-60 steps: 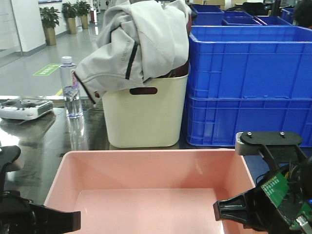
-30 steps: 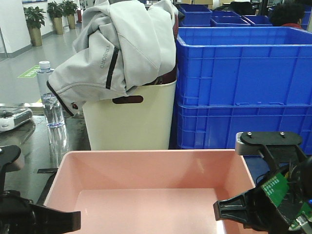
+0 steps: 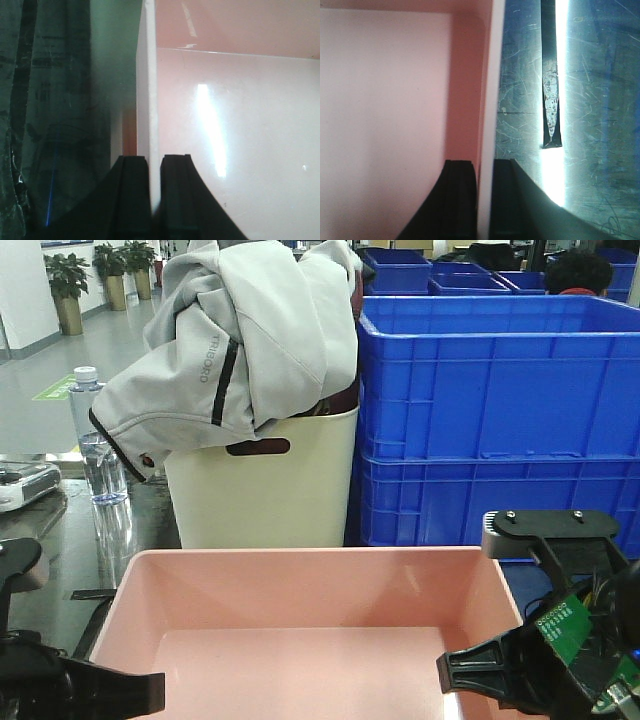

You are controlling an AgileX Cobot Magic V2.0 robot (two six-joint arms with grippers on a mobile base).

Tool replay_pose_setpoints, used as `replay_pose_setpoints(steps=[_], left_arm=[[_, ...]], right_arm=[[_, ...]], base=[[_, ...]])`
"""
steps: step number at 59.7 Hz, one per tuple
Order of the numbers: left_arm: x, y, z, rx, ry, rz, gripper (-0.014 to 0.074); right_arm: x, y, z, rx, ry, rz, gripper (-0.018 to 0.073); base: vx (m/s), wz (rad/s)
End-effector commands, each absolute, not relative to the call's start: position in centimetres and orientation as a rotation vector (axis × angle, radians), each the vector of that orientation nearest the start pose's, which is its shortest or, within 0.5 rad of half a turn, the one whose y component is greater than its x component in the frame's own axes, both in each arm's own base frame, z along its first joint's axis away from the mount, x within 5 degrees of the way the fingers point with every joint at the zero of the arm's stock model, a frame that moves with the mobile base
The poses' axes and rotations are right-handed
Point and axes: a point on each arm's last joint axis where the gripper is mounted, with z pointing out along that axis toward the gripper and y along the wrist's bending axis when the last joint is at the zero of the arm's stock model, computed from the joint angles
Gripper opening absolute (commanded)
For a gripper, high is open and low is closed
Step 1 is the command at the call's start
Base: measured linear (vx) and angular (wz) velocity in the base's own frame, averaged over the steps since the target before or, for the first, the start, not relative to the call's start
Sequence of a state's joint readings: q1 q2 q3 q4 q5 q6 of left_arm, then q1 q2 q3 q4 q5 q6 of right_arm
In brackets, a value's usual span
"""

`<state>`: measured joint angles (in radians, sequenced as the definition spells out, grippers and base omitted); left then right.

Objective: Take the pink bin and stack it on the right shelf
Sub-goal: 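Lower the pink bin onto the shelf top and open both grippers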

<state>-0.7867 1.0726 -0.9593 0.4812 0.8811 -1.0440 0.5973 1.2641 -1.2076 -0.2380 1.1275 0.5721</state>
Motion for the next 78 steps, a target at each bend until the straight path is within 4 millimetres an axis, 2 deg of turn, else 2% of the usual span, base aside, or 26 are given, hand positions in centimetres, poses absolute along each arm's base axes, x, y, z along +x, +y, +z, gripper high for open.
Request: replay_pose_setpoints(steps=[1,19,25,30,44,50,57,63,69,78], left_arm=[[16.9,-12.3,36.1,-0.066,2.255,-0.362,0.0038],[17.0,-12.4,36.1,-0.053,2.245,-0.368,0.0038],[17.0,-12.4,36.2,0.088,2.232,-0.296,0.004],[17.5,-12.0,36.5,0.1,2.234,-0.246,0.0042],[22.3,-11.3,37.3,0.086,2.241,-0.015,0.0049],[24.8,-11.3,36.3,0.078,2.282,0.057,0.0055],[26.6,-11.4,34.6,0.087,2.343,0.082,0.008],[27.1,-11.8,33.6,0.123,2.39,0.065,0.015],[27.2,-12.2,33.6,0.143,2.381,0.013,0.0262],[26.0,-12.1,34.9,0.207,2.358,-0.054,0.0489]], right_arm=[[21.2,11.7,37.3,-0.114,2.509,0.105,-0.0001],[21.1,11.7,37.3,-0.136,2.512,0.102,-0.0001],[21.3,11.8,37.1,-0.148,2.513,0.087,0.0004],[22.4,11.5,36.7,-0.118,2.515,0.068,0.002],[27.5,11.1,34.5,-0.055,2.543,0.095,0.0109],[29.6,11.8,33.8,-0.096,2.529,0.08,0.0165],[31.3,12.4,33.0,-0.143,2.531,0.038,0.0252],[32.4,12.8,32.0,-0.167,2.55,0.015,0.0353],[32.7,13.2,31.9,-0.173,2.528,0.038,0.0479],[31.7,12.9,34.0,-0.183,2.46,0.083,0.0606]], base=[[0.0,0.0],[0.0,0.0],[0.0,0.0],[0.0,0.0],[0.0,0.0],[0.0,0.0],[0.0,0.0],[0.0,0.0],[0.0,0.0],[0.0,0.0]])
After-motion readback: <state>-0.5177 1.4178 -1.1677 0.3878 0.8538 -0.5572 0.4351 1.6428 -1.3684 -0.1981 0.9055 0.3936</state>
